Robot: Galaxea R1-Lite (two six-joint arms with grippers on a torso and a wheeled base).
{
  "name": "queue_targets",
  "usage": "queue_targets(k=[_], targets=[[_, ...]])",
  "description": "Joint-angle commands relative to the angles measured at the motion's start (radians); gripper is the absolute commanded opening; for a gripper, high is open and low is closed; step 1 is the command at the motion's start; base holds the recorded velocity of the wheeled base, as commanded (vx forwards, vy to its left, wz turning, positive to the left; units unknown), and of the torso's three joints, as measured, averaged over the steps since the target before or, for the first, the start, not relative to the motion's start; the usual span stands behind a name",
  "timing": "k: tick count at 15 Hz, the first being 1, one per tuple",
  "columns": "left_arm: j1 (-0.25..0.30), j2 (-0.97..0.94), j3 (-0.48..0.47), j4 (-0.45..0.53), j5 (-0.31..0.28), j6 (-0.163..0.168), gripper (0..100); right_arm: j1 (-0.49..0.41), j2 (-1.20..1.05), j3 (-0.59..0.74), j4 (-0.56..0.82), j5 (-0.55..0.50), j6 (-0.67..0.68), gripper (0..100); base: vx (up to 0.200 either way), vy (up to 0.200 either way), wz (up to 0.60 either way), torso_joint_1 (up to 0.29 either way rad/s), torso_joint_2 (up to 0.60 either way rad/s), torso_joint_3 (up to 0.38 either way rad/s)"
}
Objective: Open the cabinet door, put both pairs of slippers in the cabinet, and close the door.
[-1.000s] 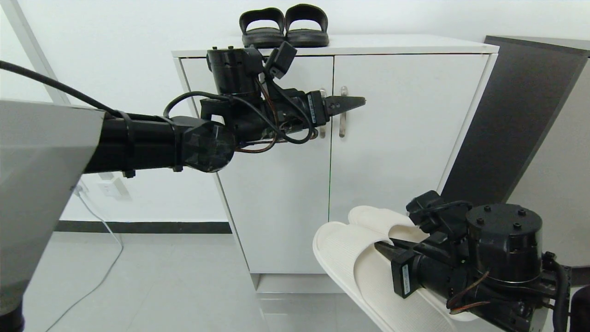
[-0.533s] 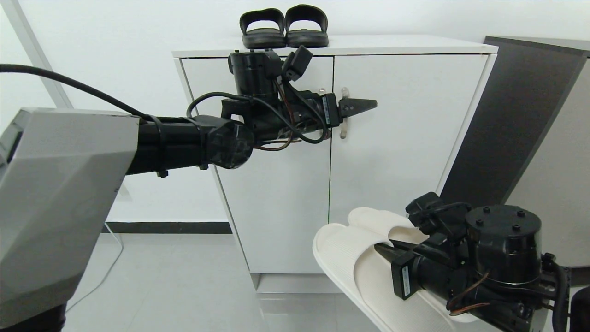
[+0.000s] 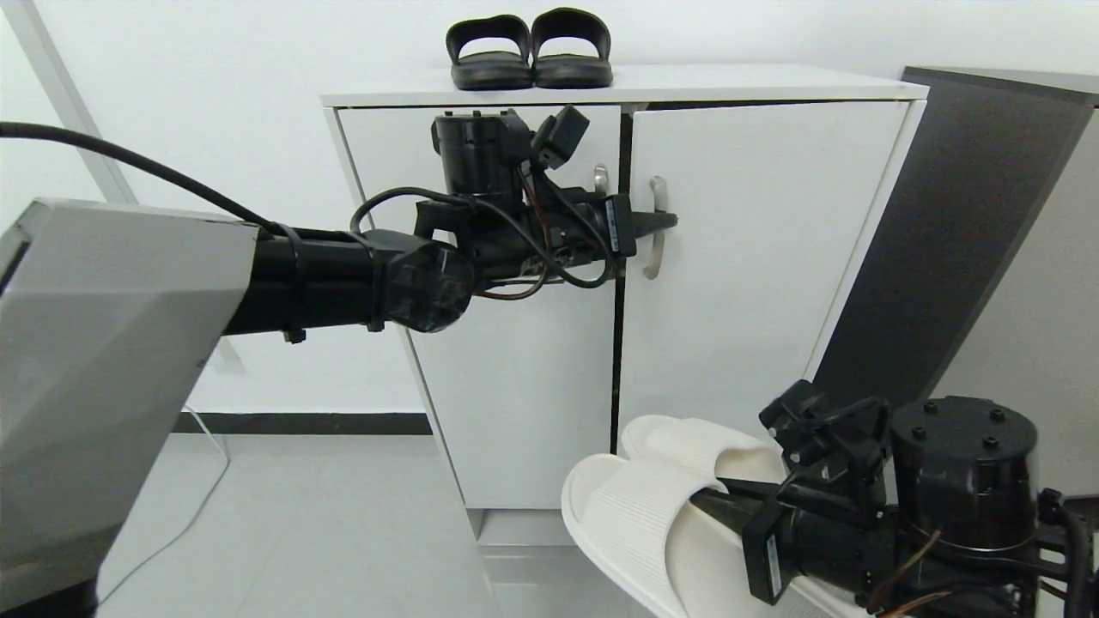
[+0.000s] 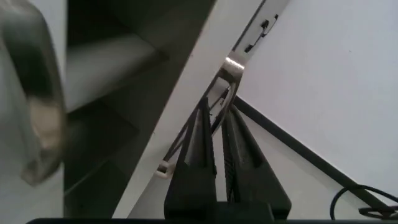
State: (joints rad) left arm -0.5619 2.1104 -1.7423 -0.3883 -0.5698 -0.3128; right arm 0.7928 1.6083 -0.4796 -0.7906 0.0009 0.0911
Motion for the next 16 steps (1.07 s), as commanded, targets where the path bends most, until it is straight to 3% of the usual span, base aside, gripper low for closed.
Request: queue_targets(k=[1,5,7,9,10,11,16], targets=[[-0.035,-0.135,0.195,-0.087,0.001,0.003,0,0.003,-0.038,0.021,0.001,0.011,-0.013,0,0.0,0.0,0.0,0.0,0.0,0.0],[-0.055,-0.297,0.475,-0.228,0.028,0.001,0,0.011,-0.044,0.041,-0.002,0.036,-0.025,0,0.0,0.0,0.0,0.0,0.0,0.0],[-0.038,-0.352,0.552,-0.254,0.03,-0.005,0,0.013,-0.042,0.039,-0.002,0.036,-0.027,0,0.0,0.0,0.0,0.0,0.0,0.0],[0.002,-0.317,0.512,-0.254,0.025,-0.009,0,0.022,-0.041,0.039,-0.002,0.036,-0.027,0,0.0,0.0,0.0,0.0,0.0,0.0],[0.005,-0.29,0.484,-0.256,0.027,-0.016,0,0.023,-0.041,0.041,-0.002,0.034,-0.027,0,0.0,0.0,0.0,0.0,0.0,0.0],[0.005,-0.221,0.405,-0.261,0.027,-0.046,0,0.034,-0.044,0.044,-0.001,0.034,-0.027,0,0.0,0.0,0.0,0.0,0.0,0.0],[-0.006,-0.058,0.201,-0.25,0.03,-0.068,0,0.089,-0.038,0.056,0.004,0.031,-0.025,0,0.0,0.0,0.0,0.0,0.0,0.0]])
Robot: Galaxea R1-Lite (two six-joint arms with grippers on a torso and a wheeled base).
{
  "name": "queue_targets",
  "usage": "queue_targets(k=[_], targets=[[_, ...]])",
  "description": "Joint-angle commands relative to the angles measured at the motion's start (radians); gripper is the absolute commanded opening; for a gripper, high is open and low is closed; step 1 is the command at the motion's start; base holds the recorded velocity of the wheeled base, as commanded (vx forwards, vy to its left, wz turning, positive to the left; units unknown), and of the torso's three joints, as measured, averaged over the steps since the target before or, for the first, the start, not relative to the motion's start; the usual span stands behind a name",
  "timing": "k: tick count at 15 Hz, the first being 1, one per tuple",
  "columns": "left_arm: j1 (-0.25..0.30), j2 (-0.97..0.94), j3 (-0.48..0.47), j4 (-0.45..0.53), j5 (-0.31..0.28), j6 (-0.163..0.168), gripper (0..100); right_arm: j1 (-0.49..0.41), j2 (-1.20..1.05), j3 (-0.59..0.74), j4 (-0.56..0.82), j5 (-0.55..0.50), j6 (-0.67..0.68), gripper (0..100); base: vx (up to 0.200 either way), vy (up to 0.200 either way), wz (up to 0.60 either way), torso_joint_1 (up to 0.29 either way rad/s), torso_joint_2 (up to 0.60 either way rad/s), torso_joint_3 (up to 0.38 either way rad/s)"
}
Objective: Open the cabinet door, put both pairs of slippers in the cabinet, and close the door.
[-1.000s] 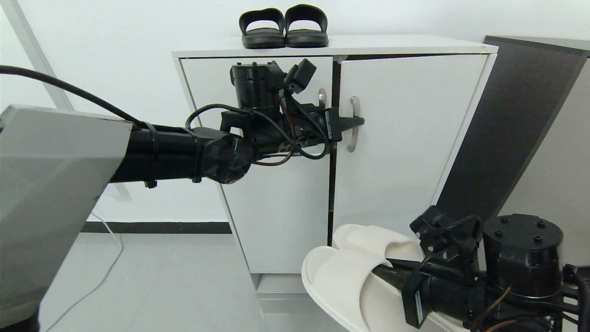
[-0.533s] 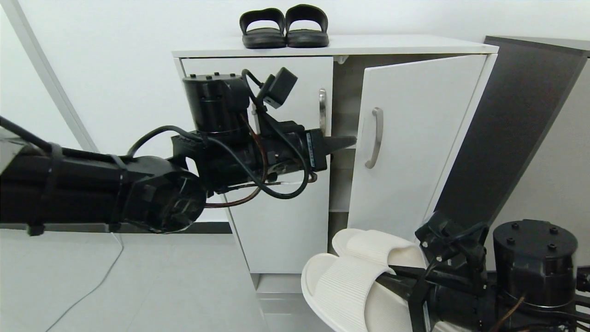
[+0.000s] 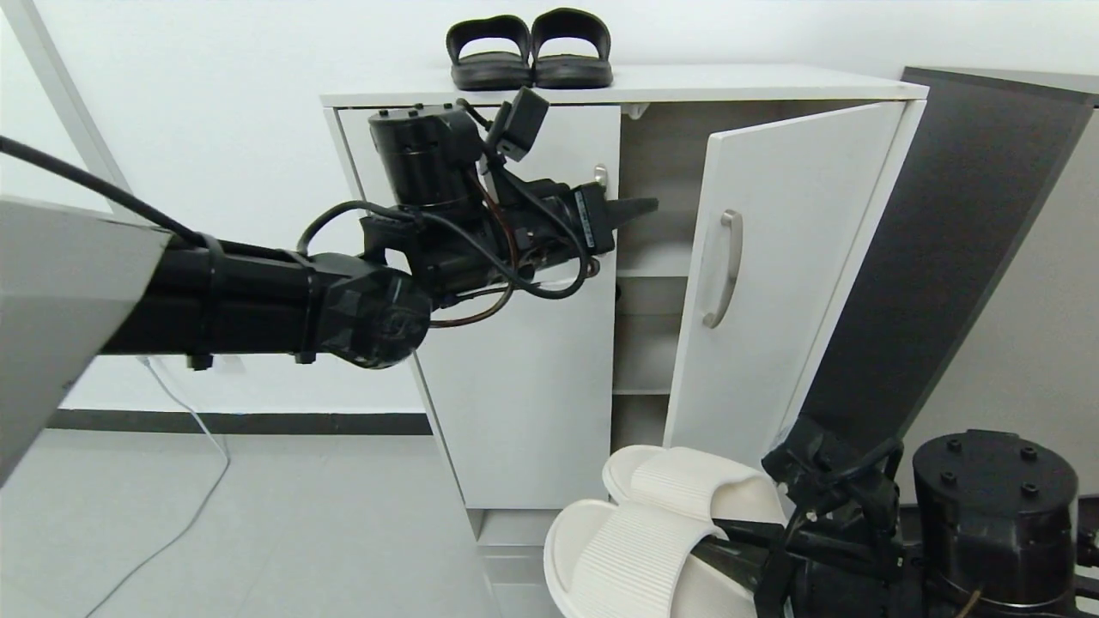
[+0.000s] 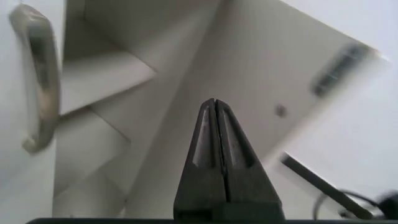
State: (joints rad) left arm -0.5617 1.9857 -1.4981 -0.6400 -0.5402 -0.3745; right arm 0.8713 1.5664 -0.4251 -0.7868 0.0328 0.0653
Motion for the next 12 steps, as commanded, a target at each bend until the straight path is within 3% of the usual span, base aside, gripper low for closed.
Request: queue_targets(k=[1,6,8,10,12], targets=[[-0.018,0.084,-0.067,0.003,0.0,-0.011,0,0.022,0.011,0.002,0.0,-0.002,0.001,0,0.0,0.0,0.0,0.0,0.0,0.0],[-0.099,0.088,-0.103,0.045,0.02,-0.021,0,0.063,0.023,0.011,0.001,-0.004,0.004,0,-0.2,0.0,0.0,0.005,0.01,0.0],[-0.153,0.047,-0.045,0.034,0.057,-0.015,0,0.086,0.026,0.023,0.001,-0.004,0.004,0,-0.2,0.0,0.0,0.0,0.0,0.0],[-0.248,-0.025,0.062,-0.006,0.063,-0.003,0,0.109,0.027,0.028,0.001,-0.004,0.004,0,-0.2,0.0,0.0,0.0,0.0,0.005],[-0.296,-0.042,0.07,-0.017,0.065,0.006,0,0.11,0.034,0.028,-0.003,-0.011,0.005,0,-0.2,0.0,0.0,-0.002,0.0,0.005]])
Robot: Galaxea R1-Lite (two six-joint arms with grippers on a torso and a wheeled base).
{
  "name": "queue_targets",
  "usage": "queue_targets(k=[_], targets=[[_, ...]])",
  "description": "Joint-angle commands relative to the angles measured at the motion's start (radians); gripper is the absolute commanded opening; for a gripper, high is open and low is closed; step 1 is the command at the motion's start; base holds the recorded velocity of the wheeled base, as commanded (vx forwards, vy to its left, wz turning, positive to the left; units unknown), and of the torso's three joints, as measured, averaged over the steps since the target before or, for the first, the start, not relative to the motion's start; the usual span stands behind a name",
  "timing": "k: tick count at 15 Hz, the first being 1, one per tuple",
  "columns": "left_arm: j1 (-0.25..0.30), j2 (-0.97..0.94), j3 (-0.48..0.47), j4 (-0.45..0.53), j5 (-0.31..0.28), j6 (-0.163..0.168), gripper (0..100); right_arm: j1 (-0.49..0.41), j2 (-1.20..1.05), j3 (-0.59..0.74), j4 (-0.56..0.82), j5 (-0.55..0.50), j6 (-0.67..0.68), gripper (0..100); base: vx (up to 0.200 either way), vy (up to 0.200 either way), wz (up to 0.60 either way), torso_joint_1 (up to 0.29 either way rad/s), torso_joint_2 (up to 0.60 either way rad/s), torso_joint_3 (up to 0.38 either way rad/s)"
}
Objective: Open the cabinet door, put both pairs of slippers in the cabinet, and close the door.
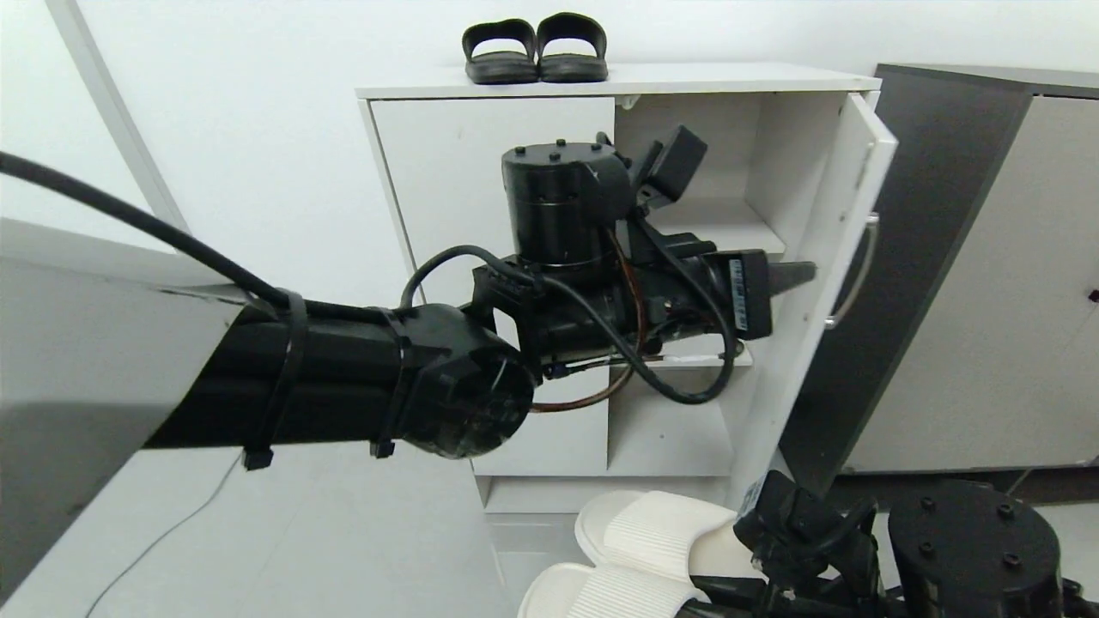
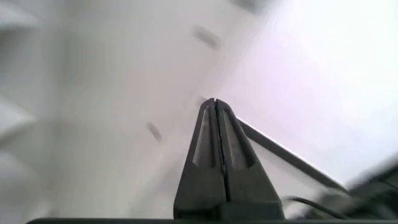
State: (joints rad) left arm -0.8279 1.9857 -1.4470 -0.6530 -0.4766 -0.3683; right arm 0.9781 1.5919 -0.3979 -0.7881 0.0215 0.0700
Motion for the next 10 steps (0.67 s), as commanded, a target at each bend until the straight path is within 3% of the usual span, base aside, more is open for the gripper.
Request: queue_targets(k=[1,3,4,5,6,7,8,9,10], targets=[[-0.02,-0.044,0.01,-0.005,0.006,0.002,0,-0.002,0.014,-0.006,-0.005,-0.008,0.007,0,0.0,0.0,0.0,0.0,0.0,0.0],[0.075,-0.068,-0.004,0.001,0.044,0.008,0,-0.062,0.04,-0.052,-0.005,-0.057,0.011,0,0.0,0.0,0.0,0.0,0.0,0.0],[0.194,-0.165,0.002,0.084,0.088,0.026,0,-0.124,0.089,-0.13,-0.003,-0.161,0.054,0,0.0,0.0,0.0,0.0,0.0,0.0],[0.26,-0.246,0.002,0.202,0.124,0.042,0,-0.147,0.118,-0.184,0.003,-0.229,0.102,0,0.0,0.0,0.0,0.0,0.0,0.0],[0.352,-0.41,0.01,0.447,0.237,0.117,0,-0.179,0.183,-0.285,0.018,-0.362,0.148,0,0.0,0.0,0.0,0.0,0.0,0.0],[0.406,-0.541,0.051,0.615,0.383,0.201,0,-0.213,0.235,-0.354,0.035,-0.479,0.148,0,0.0,0.0,0.0,0.0,0.0,0.0],[0.424,-0.668,0.126,0.702,0.513,0.252,0,-0.233,0.273,-0.414,0.041,-0.565,0.149,0,0.0,0.0,0.0,0.0,0.0,0.0],[0.426,-0.866,0.29,0.725,0.674,0.287,0,-0.263,0.316,-0.484,0.043,-0.652,0.149,0,0.0,0.0,0.0,0.0,0.0,0.0],[0.428,-1.032,0.418,0.725,0.757,0.315,0,-0.283,0.329,-0.524,0.049,-0.681,0.148,0,0.0,0.0,0.0,0.0,0.0,0.0]])
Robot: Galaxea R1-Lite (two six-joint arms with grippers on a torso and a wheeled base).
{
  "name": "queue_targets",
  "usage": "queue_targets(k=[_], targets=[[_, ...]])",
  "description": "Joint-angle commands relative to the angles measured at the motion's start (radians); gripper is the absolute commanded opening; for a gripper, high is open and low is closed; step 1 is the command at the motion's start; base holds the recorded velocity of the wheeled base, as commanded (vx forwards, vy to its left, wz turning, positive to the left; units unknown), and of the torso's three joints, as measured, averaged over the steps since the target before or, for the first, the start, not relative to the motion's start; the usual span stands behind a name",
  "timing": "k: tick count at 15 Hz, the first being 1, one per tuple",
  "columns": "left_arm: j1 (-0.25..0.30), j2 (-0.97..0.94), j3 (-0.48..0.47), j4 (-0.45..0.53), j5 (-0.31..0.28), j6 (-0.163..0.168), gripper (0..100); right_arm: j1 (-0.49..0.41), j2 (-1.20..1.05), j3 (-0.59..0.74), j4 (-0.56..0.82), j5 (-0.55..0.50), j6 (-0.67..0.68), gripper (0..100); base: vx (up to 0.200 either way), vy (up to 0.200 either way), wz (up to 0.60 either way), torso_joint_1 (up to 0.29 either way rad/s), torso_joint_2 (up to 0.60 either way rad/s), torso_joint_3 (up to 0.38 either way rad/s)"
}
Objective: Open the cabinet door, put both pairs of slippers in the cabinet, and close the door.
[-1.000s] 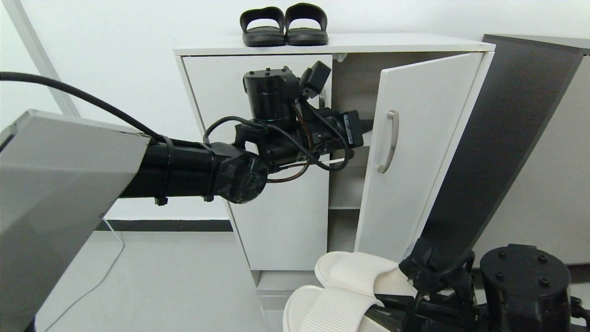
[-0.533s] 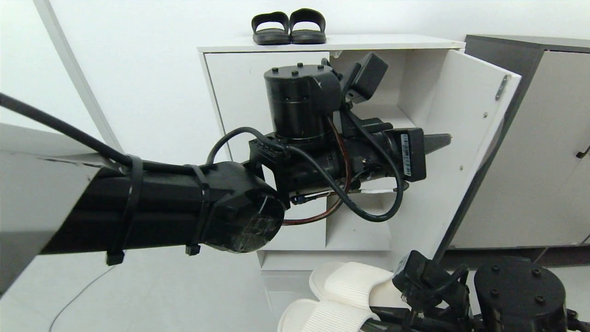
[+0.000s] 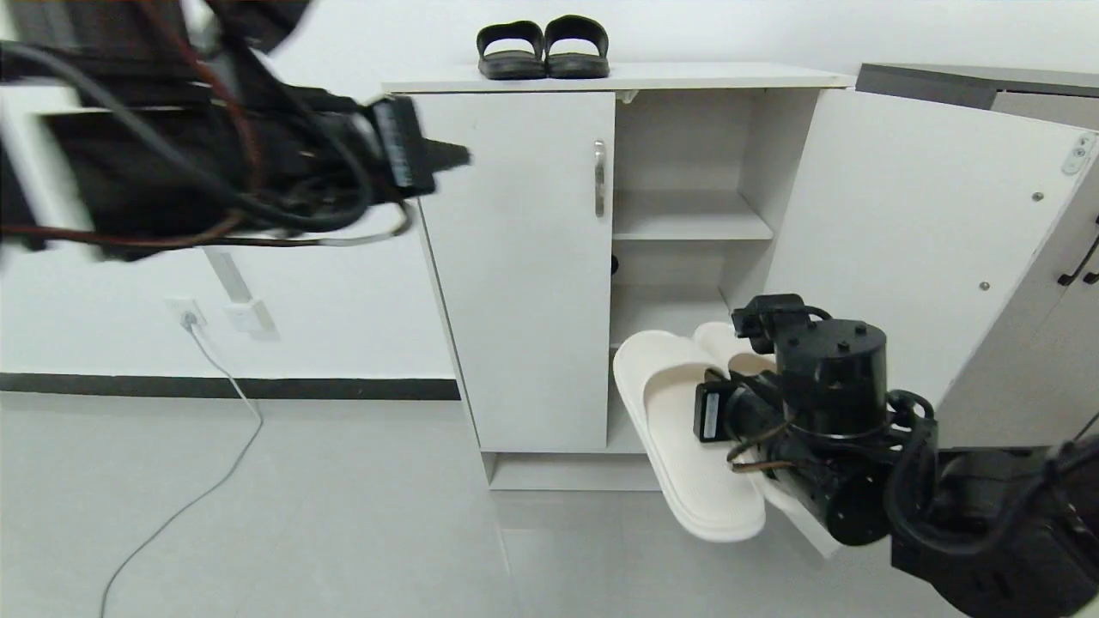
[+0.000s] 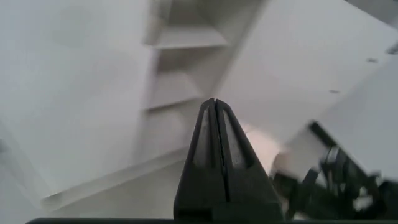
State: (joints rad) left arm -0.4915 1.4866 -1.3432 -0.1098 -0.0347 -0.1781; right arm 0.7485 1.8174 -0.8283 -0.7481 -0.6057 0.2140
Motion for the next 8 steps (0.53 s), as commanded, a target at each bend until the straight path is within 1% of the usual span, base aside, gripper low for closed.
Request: queue_targets(k=[1,2,3,4,5,6,7,8], targets=[[0.093,-0.697,0.423,0.188,0.412,0.166,0,-0.063,0.102,-0.118,0.024,-0.058,0.004,0,0.0,0.0,0.0,0.0,0.0,0.0],[0.133,-0.867,0.527,0.194,0.518,0.169,0,-0.064,0.094,-0.124,0.049,-0.06,0.004,0,0.0,0.0,0.0,0.0,0.0,0.0],[0.278,-1.017,0.624,0.22,0.521,0.17,0,-0.064,0.075,-0.121,0.055,-0.06,0.002,0,0.0,0.0,0.0,0.0,0.0,0.0],[0.347,-1.088,0.67,0.237,0.509,0.172,0,-0.064,0.068,-0.12,0.056,-0.06,0.002,0,0.0,0.0,0.0,0.0,0.0,0.0],[0.491,-1.319,0.825,0.3,0.383,0.213,0,-0.064,0.057,-0.12,0.058,-0.06,0.002,0,0.0,0.0,0.0,0.0,0.0,0.0],[0.528,-1.434,0.927,0.315,0.268,0.241,0,-0.063,0.051,-0.117,0.058,-0.06,0.001,0,0.0,0.0,0.0,0.0,0.0,0.0],[0.493,-1.479,1.024,0.297,0.226,0.243,0,-0.061,0.046,-0.106,0.058,-0.058,0.001,0,0.0,0.0,0.0,0.0,0.0,0.0],[0.491,-1.487,1.089,0.263,0.217,0.236,0,-0.06,0.04,-0.092,0.056,-0.058,0.001,0,0.0,0.0,0.0,0.0,0.0,0.0]])
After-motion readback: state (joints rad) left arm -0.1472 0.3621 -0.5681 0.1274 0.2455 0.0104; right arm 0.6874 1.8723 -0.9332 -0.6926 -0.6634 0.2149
